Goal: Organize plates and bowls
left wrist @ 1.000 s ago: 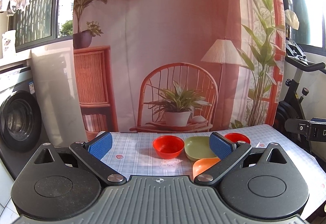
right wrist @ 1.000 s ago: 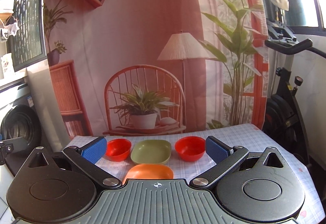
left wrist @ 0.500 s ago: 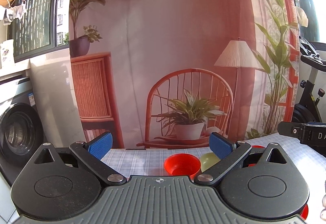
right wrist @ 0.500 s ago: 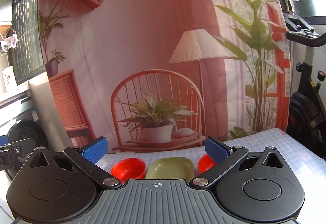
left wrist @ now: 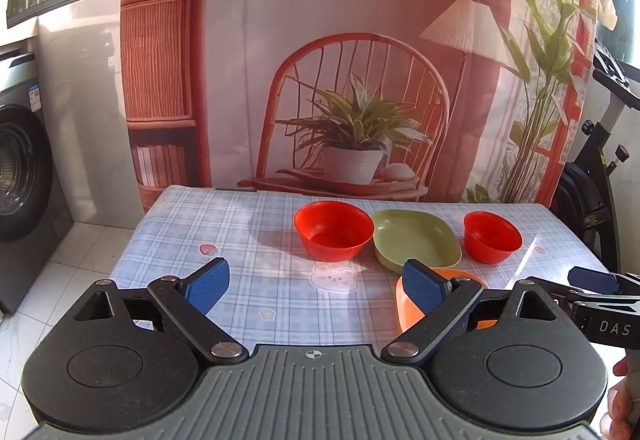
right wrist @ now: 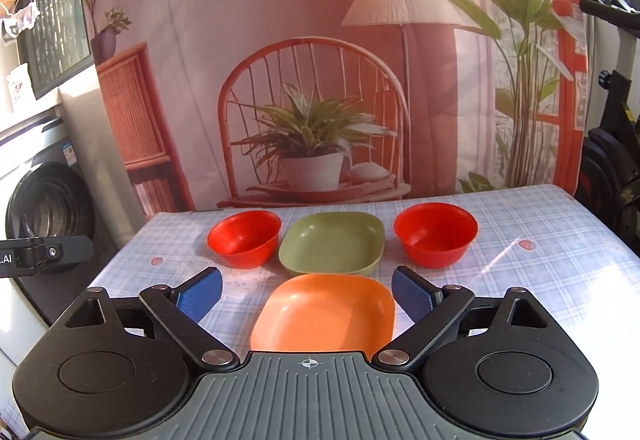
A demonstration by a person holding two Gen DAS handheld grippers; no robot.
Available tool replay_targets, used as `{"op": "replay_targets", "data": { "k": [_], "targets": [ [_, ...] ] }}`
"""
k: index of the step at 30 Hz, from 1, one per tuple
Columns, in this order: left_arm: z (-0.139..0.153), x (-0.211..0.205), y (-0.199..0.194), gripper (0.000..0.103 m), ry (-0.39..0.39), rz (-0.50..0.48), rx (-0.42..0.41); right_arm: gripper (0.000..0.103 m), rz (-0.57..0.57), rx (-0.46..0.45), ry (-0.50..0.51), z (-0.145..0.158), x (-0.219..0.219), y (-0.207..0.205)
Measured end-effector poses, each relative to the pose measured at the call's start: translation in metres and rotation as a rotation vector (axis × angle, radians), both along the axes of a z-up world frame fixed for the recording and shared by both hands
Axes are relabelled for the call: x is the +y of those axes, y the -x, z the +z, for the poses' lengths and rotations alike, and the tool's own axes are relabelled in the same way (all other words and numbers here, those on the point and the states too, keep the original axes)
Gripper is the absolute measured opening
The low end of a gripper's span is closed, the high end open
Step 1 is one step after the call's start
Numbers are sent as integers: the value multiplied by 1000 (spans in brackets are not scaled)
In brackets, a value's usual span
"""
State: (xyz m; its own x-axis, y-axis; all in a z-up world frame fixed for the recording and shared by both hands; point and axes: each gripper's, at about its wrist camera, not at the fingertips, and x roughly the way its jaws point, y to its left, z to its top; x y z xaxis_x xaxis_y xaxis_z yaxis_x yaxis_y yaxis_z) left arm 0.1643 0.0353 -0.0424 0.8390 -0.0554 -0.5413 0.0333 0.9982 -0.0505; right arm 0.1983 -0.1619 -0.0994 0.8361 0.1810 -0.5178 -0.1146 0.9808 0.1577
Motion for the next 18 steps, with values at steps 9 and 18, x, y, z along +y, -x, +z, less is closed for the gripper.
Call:
{"op": "replay_targets", "data": {
  "k": [9,18],
  "targets": [
    [-46,5,11,89,27,10,83,63,105,74,46,-34,23,7],
    [-76,0,13,84,50,13,161,51,122,191,38,-59,27,9]
  ]
}}
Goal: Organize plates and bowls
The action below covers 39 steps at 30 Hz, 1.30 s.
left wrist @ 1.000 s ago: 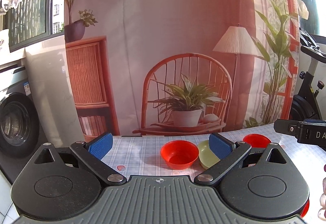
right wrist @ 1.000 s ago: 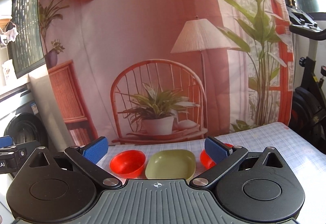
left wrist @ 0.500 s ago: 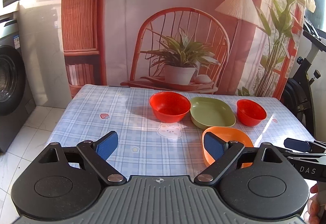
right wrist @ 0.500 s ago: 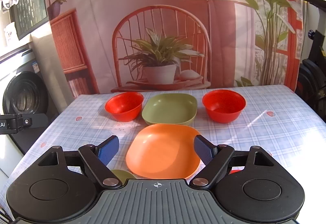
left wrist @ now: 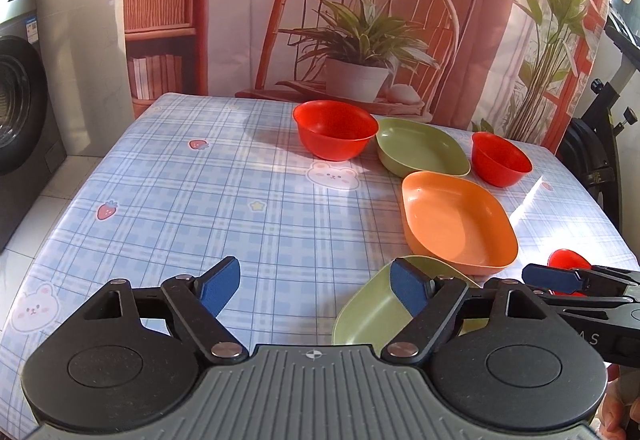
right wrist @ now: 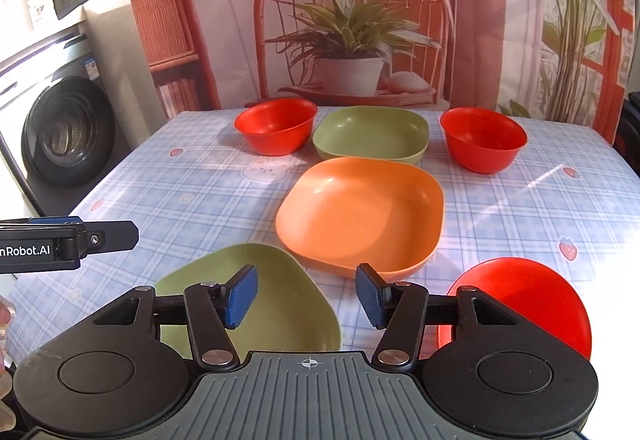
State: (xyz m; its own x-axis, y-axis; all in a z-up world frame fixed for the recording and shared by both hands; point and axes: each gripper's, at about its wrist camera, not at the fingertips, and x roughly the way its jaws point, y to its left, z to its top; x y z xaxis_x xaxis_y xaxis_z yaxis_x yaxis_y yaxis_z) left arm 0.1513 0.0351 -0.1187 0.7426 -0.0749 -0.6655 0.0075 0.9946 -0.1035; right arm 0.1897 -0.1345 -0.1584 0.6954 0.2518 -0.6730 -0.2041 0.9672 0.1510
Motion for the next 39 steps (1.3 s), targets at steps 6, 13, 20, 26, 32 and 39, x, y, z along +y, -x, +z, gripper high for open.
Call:
{"op": "replay_targets", "data": {
  "k": [6,13,20,26,32,39],
  "targets": [
    [-10,-4,-1,84,1,3,25,51,-32,23,23,-6,-3,-3],
    [-19,-10,-1,82,-2,-8,45,43,-43,68,34,-15,-5,-7],
    [-32,-15,-4,71,-8,-22,121,37,-42,115,14,-20,-7,-6],
    [-44,-6,-8,46,49,4,199,33,-51,157,-11,-25,-11,-6],
    [-55,-2,-11,34,97,10,246,27,-64,183,-32,-30,-15,-8],
    [-60,-9,-12,20,92,-14,257,14,-51,196,-41,-33,-13,-8]
  ]
}}
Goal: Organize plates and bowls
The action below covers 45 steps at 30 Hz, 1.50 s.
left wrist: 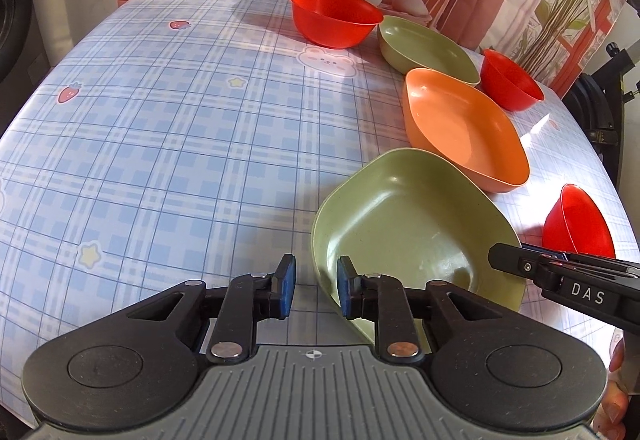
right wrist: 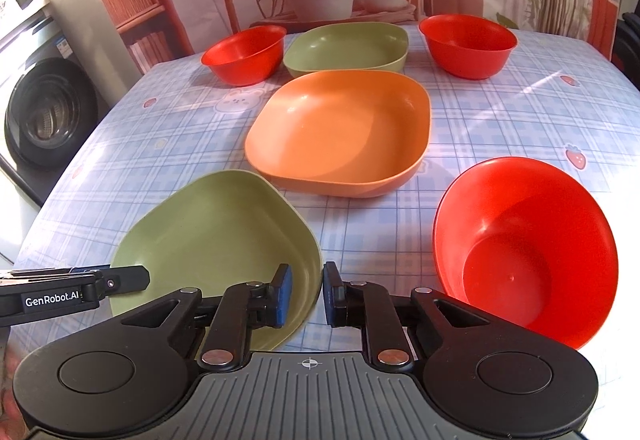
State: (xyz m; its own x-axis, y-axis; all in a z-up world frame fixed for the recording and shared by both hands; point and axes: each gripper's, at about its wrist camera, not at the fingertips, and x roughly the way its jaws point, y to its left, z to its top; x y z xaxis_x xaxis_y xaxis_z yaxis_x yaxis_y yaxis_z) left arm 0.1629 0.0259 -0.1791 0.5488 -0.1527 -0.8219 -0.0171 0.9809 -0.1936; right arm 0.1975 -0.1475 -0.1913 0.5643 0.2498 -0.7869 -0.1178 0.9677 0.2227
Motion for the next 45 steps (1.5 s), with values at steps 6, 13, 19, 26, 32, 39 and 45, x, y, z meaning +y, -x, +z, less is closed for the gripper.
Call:
{"op": "replay_targets", "data": {
  "k": [6,13,19,26,32,39,45],
  "targets": [
    [1,-1,2,17,-9,-7,-15,9,6,-9,-2,2,1,0],
    [19,-2,1,17,-50,-22,-79,9,24,-75,-10,26,5,-2],
    [59,-3,-13,17,-39,-75,-167,9,16,-185,-3,66,0,-17],
    [106,-6,-45,17,31,-74,-279,9,-37,-319,-51,124,-18,-40],
    [126,-26,-74,17,34,-120,-330,9,-91,-356,-48,134,-37,-50],
    [110,-51,-106,17,-42,-216,-287,9,-145,-226,-61,85,-45,-50],
    [73,-69,-132,18,-126,-295,-190,11,-144,-105,-38,44,-39,-44]
  ]
}}
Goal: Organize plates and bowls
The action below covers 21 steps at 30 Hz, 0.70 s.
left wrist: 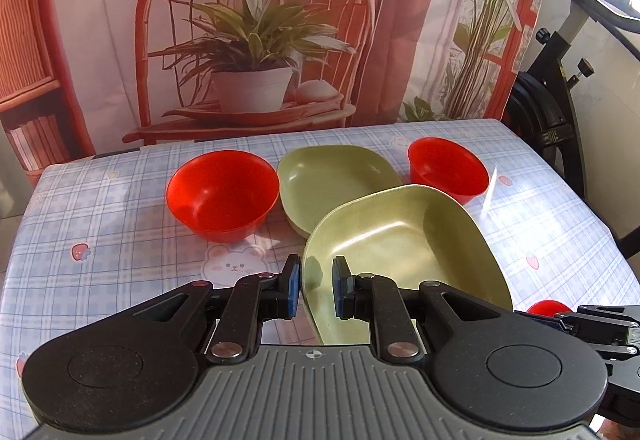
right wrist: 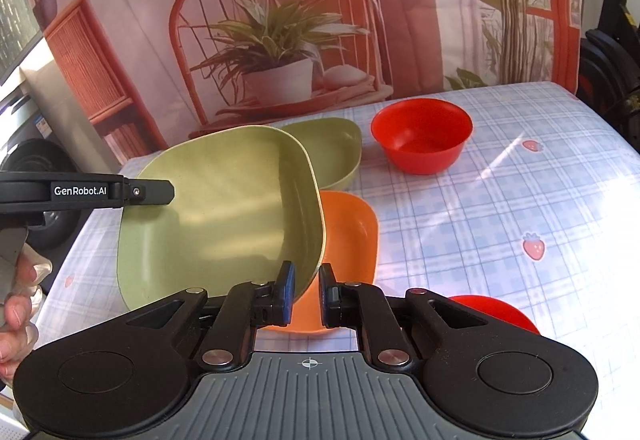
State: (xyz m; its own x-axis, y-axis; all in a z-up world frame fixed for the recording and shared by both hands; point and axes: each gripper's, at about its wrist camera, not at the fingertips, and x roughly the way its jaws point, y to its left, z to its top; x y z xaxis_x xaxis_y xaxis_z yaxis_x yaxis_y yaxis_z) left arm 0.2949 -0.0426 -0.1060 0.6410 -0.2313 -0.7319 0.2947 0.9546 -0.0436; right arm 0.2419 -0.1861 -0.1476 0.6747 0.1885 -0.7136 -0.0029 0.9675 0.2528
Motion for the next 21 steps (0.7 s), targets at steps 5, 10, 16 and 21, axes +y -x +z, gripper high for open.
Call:
{"op": "replay_targets", "data": {
  "k": [5,10,16,21],
  "targets": [
    [-19,-5,-19,18,-19,-31,40,12,-20,43,-14,-13,-4,-7],
    [-28,-8,-29,18,-18,-39,59,12,-29,68,-23,-19,-10,-16],
    [-39,-12,-38,18,-20,-39,83,15,-23,88,-40,-23,-12,-17],
    [-46,-20,-42,18,-47,-48,93,16,-40,89,-52,-26,-16,-18]
  ]
}}
